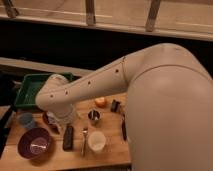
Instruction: Place eraser in purple bowl
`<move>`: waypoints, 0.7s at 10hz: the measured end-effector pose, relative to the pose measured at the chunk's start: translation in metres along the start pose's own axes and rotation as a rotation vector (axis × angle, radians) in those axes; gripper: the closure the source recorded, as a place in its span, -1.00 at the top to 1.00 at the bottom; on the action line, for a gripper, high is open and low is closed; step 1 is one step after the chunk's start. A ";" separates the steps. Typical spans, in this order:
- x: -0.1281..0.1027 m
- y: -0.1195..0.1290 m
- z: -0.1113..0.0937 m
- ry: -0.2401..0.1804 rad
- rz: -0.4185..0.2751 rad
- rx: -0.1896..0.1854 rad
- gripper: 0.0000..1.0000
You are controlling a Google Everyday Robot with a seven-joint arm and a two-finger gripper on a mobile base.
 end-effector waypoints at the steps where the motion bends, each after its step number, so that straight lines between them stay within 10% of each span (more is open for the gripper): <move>1: -0.004 0.011 0.006 0.010 -0.023 0.005 0.39; 7: -0.020 0.047 0.036 0.063 -0.091 0.040 0.39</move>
